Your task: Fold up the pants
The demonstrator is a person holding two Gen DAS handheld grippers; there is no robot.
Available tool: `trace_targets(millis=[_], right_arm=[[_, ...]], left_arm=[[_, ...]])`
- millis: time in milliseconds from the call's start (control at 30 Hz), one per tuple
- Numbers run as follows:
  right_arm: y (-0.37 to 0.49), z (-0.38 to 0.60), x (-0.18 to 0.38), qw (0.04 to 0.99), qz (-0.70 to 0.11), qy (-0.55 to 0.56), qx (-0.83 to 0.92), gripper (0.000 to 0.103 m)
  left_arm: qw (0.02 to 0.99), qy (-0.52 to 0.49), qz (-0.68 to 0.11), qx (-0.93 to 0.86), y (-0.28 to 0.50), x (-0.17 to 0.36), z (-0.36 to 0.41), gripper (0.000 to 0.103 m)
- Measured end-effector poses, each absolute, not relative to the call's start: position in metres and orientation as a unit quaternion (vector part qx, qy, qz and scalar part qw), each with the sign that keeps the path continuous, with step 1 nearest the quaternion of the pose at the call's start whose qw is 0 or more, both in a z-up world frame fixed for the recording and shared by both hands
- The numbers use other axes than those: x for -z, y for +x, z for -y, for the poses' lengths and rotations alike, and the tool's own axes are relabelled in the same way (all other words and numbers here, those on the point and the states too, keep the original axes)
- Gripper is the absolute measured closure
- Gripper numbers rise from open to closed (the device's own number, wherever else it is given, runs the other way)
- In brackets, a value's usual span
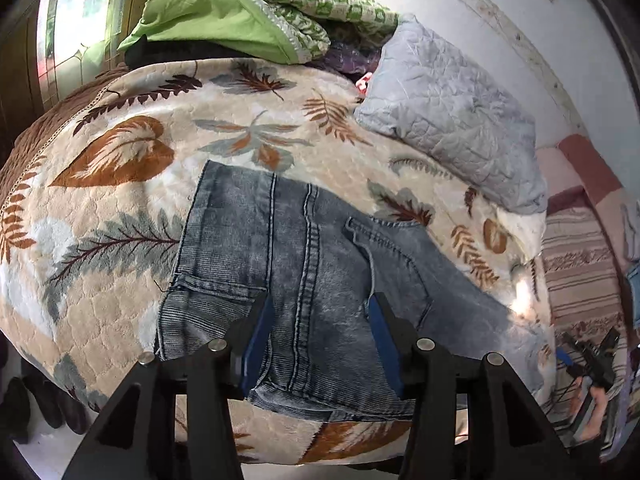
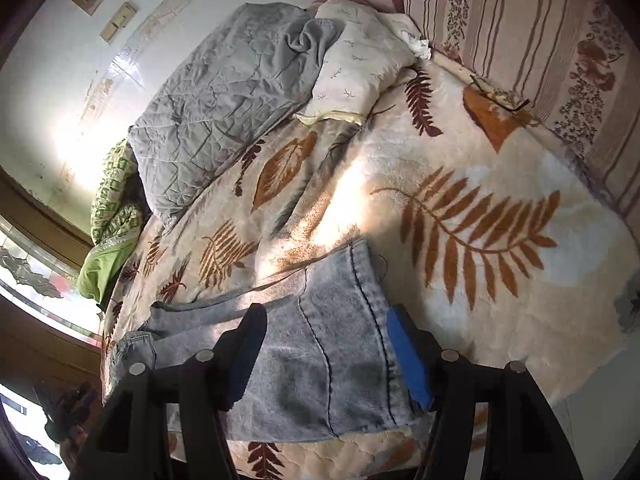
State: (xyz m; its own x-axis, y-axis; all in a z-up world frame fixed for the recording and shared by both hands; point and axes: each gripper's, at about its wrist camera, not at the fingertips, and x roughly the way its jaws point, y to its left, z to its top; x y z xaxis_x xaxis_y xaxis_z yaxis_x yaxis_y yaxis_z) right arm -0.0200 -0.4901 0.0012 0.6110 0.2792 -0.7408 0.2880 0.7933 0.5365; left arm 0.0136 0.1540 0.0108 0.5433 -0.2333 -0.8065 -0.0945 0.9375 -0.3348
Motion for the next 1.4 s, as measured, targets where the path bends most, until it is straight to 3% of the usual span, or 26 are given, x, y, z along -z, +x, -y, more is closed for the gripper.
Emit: trace_targets(millis=[100, 200, 300, 367, 467, 567, 600, 667, 700, 767, 900, 967, 1067, 1200, 1400], right_arm=[[0.021, 0.504, 0.020, 0.812, -0.470, 0.345, 0.011, 0.037], [0.053, 0.509, 0.052, 0.770, -0.514, 0.378, -0.011, 0.038], [0.065, 0.495, 0.057, 0.777, -0.540, 0.324, -0.003, 0.089], [0.061, 0.492, 0.040, 0.805, -0.509, 0.306, 0.002, 0.094], [0.050, 0.479, 0.025, 0.843, -0.482, 0.236, 0.029, 0.094], [0.055, 0.470, 0.066, 0.814, -0.551, 0.178, 0.045, 0.086], [0.051, 0.473, 0.062, 0.824, -0.534, 0.183, 0.047, 0.079], [0.043, 0.481, 0.045, 0.837, -0.501, 0.211, 0.057, 0.045], [0.039, 0.483, 0.033, 0.848, -0.479, 0.217, 0.069, 0.035], [0.035, 0.477, 0.002, 0.870, -0.442, 0.202, 0.082, 0.035], [0.059, 0.416, -0.035, 0.876, -0.428, 0.212, -0.064, 0.035], [0.079, 0.363, -0.038, 0.864, -0.441, 0.193, -0.146, 0.035], [0.105, 0.275, -0.033, 0.847, -0.461, 0.137, -0.227, 0.037], [0.144, 0.179, -0.009, 0.820, -0.494, 0.066, -0.282, 0.055], [0.183, 0.105, 0.024, 0.801, -0.517, -0.039, -0.299, 0.055]], left_arm=[[0.831, -0.143, -0.538, 0.005, 0.022, 0.037, -0.151, 0.053], [0.851, -0.117, -0.512, -0.011, 0.016, 0.041, -0.155, 0.053], [0.845, -0.155, -0.512, -0.015, 0.017, 0.042, -0.170, 0.053], [0.842, -0.164, -0.513, -0.014, 0.018, 0.043, -0.176, 0.053], [0.843, -0.155, -0.515, -0.018, 0.017, 0.039, -0.172, 0.053], [0.844, -0.164, -0.510, -0.024, 0.016, 0.023, -0.163, 0.053], [0.852, -0.167, -0.497, -0.008, 0.014, 0.013, -0.159, 0.053], [0.871, -0.157, -0.464, 0.028, 0.006, -0.010, -0.145, 0.049], [0.882, -0.142, -0.448, 0.041, 0.004, -0.019, -0.137, 0.041], [0.896, -0.095, -0.432, 0.045, 0.005, -0.021, -0.121, 0.033], [0.851, -0.046, -0.522, -0.031, 0.028, 0.047, -0.120, 0.031], [0.877, -0.004, -0.480, -0.039, 0.017, 0.048, -0.114, 0.023], [0.882, -0.009, -0.470, -0.032, 0.014, 0.049, -0.116, 0.023], [0.885, -0.017, -0.464, -0.016, 0.009, 0.049, -0.123, 0.023], [0.891, -0.016, -0.453, -0.001, 0.009, 0.053, -0.122, 0.023]])
